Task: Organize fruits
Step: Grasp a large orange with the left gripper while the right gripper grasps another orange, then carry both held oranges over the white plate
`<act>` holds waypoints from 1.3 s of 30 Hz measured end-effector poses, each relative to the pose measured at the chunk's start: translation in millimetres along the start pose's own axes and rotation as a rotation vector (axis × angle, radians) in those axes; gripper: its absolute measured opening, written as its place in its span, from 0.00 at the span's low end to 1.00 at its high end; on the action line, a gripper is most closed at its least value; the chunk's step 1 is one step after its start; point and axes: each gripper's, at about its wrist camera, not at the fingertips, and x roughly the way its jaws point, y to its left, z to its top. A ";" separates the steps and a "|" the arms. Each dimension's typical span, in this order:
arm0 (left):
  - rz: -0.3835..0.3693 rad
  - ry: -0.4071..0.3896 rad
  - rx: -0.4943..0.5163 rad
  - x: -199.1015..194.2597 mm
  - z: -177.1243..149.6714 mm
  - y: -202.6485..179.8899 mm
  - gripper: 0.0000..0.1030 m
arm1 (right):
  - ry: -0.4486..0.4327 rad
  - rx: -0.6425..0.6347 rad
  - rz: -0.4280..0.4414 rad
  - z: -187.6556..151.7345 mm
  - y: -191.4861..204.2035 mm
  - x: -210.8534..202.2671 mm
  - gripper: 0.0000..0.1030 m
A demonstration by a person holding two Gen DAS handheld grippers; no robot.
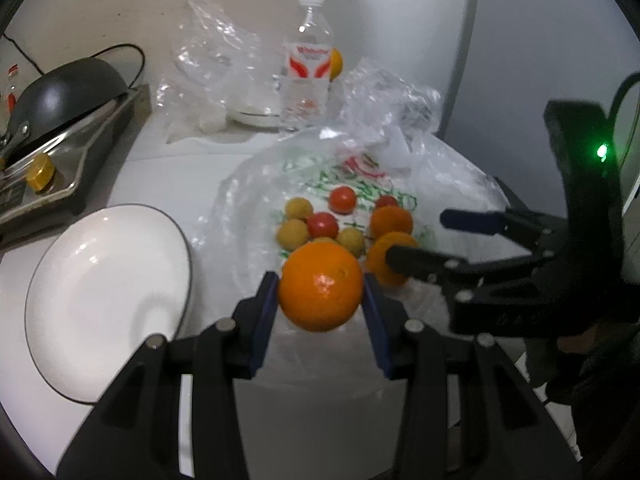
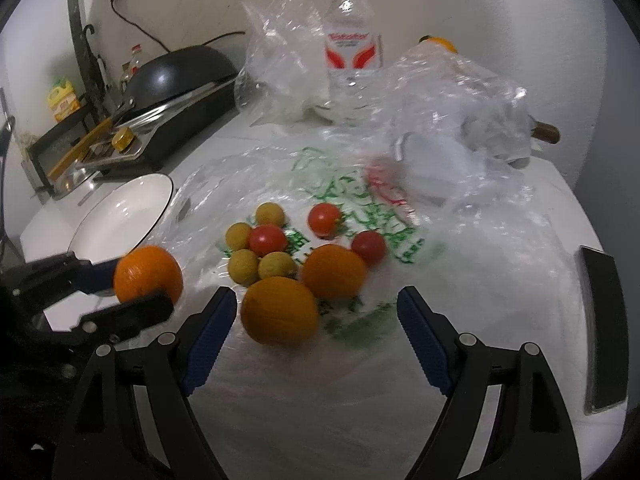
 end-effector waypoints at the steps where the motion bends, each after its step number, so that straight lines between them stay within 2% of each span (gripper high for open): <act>1: -0.001 -0.001 -0.004 -1.4 0.2 2.6 0.42 | 0.005 0.000 0.000 0.6 1.7 2.4 0.83; 8: -0.003 -0.011 -0.025 -11.2 0.8 15.2 0.42 | 0.044 0.007 -0.011 1.9 7.1 17.1 0.82; 12: 0.003 -0.019 -0.025 -16.5 -0.8 17.9 0.42 | 0.061 0.010 -0.005 1.1 8.0 22.1 0.69; 17: 0.004 -0.030 -0.034 -24.5 -2.7 20.1 0.42 | 0.065 -0.003 0.001 -0.2 9.2 22.4 0.60; 19: 0.006 -0.037 -0.037 -29.0 -3.2 21.3 0.42 | 0.061 -0.002 0.018 -0.7 10.6 19.8 0.47; 27: 0.017 -0.064 -0.032 -44.6 -5.1 23.2 0.42 | 0.049 -0.011 -0.006 -2.5 14.6 14.5 0.47; 39: 0.028 -0.110 -0.042 -69.5 -5.9 32.6 0.42 | -0.016 -0.036 -0.007 10.0 32.4 -16.6 0.47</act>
